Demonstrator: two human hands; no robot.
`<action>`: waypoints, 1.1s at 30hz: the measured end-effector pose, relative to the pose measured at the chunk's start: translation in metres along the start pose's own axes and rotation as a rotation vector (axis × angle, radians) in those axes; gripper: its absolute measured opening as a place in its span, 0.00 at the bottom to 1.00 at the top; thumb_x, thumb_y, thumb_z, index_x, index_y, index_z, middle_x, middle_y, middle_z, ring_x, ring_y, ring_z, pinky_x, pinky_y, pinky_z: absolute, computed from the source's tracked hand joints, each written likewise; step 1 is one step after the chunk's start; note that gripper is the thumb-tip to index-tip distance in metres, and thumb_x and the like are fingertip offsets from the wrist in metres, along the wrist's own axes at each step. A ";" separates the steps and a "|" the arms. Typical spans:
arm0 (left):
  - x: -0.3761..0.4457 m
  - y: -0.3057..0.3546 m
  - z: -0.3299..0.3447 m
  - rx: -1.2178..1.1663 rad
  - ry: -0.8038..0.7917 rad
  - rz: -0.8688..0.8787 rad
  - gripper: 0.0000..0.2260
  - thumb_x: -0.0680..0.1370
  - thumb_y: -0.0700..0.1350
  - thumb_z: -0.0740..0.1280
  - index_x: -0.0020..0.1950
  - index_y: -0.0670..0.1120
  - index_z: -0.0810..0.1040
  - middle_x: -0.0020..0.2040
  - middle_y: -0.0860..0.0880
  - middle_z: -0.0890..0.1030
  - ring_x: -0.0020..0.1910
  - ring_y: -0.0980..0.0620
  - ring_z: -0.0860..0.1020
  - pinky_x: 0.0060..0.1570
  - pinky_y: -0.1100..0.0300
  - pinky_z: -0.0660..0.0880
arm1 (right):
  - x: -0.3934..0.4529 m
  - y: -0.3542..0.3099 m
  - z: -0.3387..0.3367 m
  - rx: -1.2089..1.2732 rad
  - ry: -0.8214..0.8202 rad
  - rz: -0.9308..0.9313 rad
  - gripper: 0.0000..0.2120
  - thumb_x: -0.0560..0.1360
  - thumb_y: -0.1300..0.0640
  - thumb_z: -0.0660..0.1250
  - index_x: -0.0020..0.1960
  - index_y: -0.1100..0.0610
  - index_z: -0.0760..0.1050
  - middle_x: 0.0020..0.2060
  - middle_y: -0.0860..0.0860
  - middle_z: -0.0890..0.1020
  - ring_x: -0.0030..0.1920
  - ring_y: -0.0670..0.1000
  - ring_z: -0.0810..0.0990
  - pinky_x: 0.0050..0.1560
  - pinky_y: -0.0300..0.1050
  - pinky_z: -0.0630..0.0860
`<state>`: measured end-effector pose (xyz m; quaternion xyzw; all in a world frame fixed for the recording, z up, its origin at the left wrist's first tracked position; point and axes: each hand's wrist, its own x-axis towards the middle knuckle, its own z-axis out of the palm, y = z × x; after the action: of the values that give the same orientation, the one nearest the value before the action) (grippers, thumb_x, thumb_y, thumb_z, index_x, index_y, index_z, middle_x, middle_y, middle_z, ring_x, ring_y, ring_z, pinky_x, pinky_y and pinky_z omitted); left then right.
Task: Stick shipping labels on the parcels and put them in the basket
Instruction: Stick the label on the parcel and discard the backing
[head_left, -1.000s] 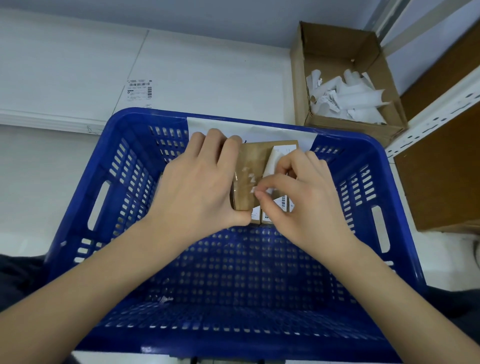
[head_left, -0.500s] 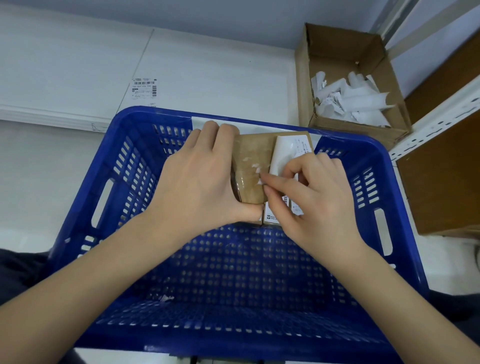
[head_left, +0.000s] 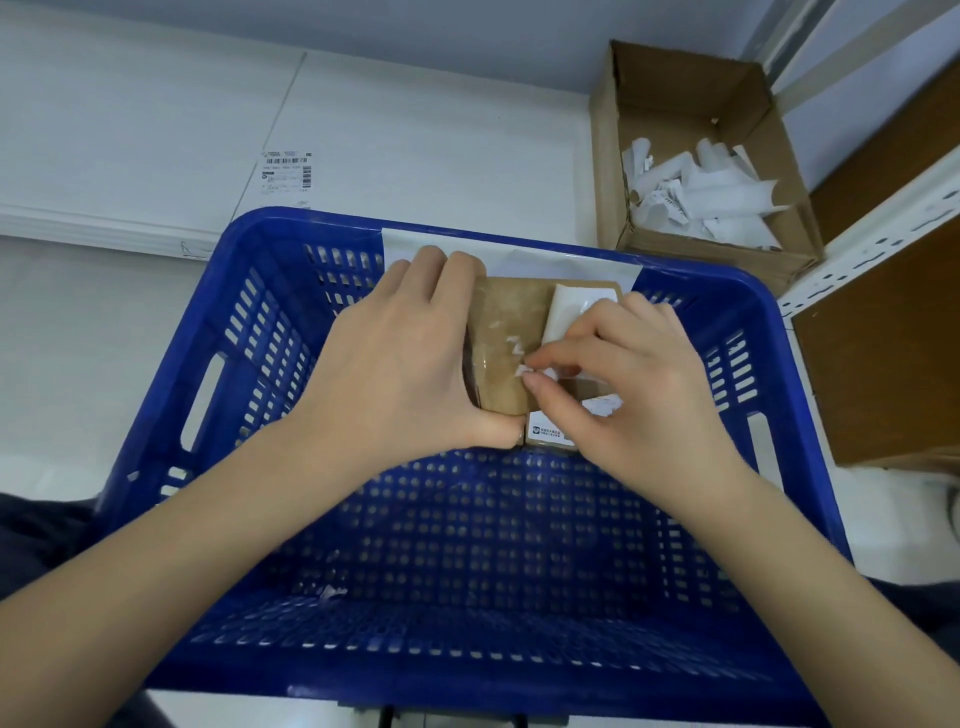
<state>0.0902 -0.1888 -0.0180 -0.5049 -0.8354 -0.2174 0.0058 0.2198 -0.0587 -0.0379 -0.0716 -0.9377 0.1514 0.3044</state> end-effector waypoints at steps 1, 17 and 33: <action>0.000 0.001 0.000 0.009 -0.014 0.012 0.37 0.54 0.65 0.65 0.55 0.42 0.73 0.46 0.48 0.75 0.44 0.47 0.76 0.32 0.53 0.76 | 0.001 0.000 -0.002 0.035 -0.032 0.035 0.06 0.73 0.53 0.69 0.41 0.54 0.83 0.34 0.48 0.76 0.38 0.50 0.71 0.43 0.44 0.65; 0.003 -0.004 0.003 0.084 -0.193 0.059 0.37 0.53 0.63 0.69 0.56 0.44 0.73 0.46 0.50 0.74 0.43 0.47 0.74 0.35 0.50 0.76 | 0.004 -0.006 0.004 -0.308 -0.298 -0.248 0.04 0.74 0.62 0.63 0.41 0.62 0.73 0.38 0.57 0.73 0.39 0.57 0.69 0.42 0.48 0.60; 0.011 -0.004 -0.015 -0.180 -0.373 -0.041 0.41 0.56 0.60 0.77 0.66 0.52 0.66 0.55 0.59 0.72 0.50 0.58 0.72 0.51 0.58 0.72 | 0.000 0.008 -0.010 0.025 -0.204 -0.115 0.10 0.76 0.54 0.67 0.52 0.60 0.80 0.41 0.54 0.75 0.42 0.53 0.71 0.41 0.49 0.70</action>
<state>0.0777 -0.1866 -0.0035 -0.5179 -0.8092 -0.1940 -0.1983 0.2263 -0.0487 -0.0333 0.0017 -0.9645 0.1518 0.2163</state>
